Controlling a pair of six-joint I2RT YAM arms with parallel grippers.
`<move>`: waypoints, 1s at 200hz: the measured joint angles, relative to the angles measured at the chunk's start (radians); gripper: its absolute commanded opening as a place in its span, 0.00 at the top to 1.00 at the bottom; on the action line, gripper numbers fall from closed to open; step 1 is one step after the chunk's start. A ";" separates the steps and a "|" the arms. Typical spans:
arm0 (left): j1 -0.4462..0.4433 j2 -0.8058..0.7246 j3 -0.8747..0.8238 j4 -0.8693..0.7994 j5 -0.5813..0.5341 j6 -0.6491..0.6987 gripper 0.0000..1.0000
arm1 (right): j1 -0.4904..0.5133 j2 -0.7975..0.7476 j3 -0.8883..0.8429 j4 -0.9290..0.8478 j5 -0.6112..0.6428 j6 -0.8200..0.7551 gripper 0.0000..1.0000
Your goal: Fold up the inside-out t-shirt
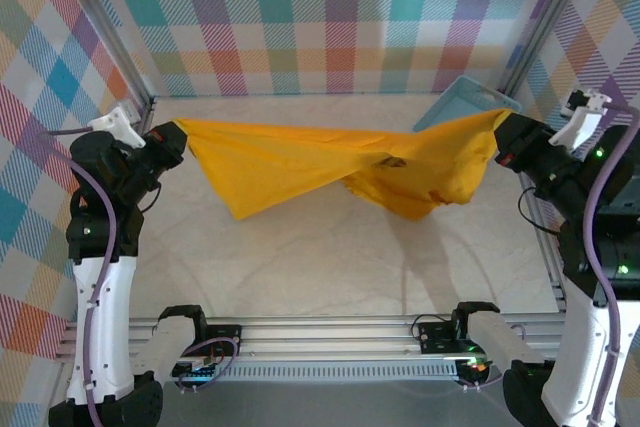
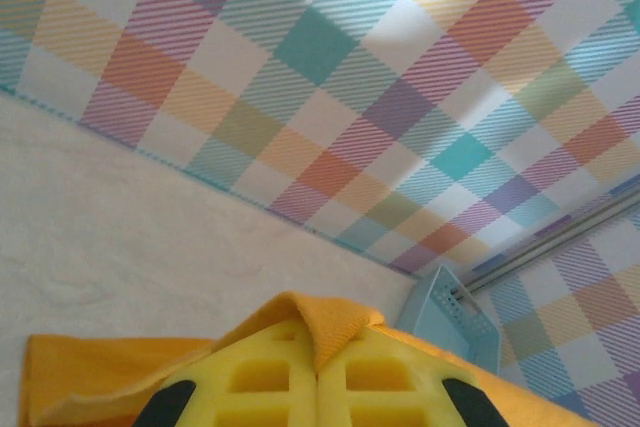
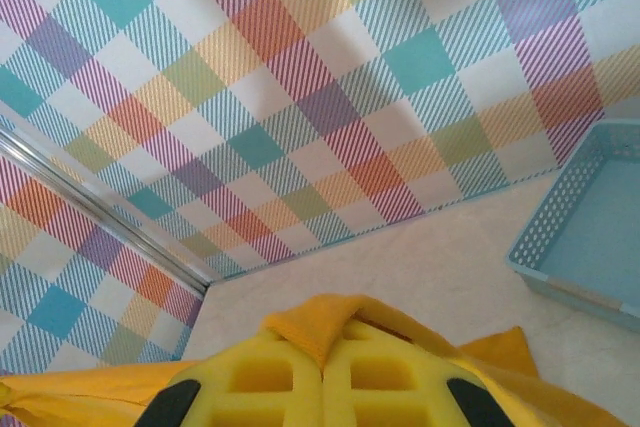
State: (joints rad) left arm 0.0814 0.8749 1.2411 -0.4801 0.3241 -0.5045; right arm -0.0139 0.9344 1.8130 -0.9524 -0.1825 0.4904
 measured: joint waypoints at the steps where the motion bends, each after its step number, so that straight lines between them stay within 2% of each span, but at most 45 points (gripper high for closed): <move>1: 0.000 0.000 0.000 -0.001 0.000 0.000 1.00 | 0.000 0.000 0.001 -0.001 0.000 0.000 1.00; 24: 0.000 0.005 0.031 -0.051 -0.008 -0.003 1.00 | 0.000 0.014 0.051 -0.021 0.011 -0.005 1.00; 58: 0.001 0.174 0.303 -0.116 -0.045 -0.003 1.00 | 0.000 0.147 0.164 -0.001 0.002 -0.005 1.00; 72: 0.001 0.215 0.336 -0.110 -0.056 -0.003 1.00 | 0.000 0.188 0.166 0.010 -0.001 -0.004 1.00; 84: 0.002 0.362 0.508 -0.259 -0.056 -0.002 1.00 | -0.001 0.299 0.235 -0.005 -0.025 0.000 1.00; 109: 0.004 0.729 0.908 -0.291 -0.055 0.001 1.00 | -0.001 0.543 0.402 0.140 -0.110 0.020 1.00; 149: 0.024 1.182 1.332 -0.416 -0.014 -0.017 1.00 | -0.001 0.961 0.742 0.220 -0.217 0.069 1.00; 171: 0.062 1.310 1.480 -0.378 0.058 -0.084 1.00 | -0.002 1.105 0.882 0.303 -0.262 0.103 1.00; 200: 0.119 1.321 1.520 -0.212 0.129 -0.163 1.00 | -0.003 1.152 0.907 0.458 -0.301 0.158 1.00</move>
State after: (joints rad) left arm 0.2005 2.1960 2.7613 -0.6922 0.4526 -0.6678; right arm -0.0170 2.0865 2.7201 -0.4946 -0.4839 0.6487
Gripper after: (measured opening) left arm 0.048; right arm 0.067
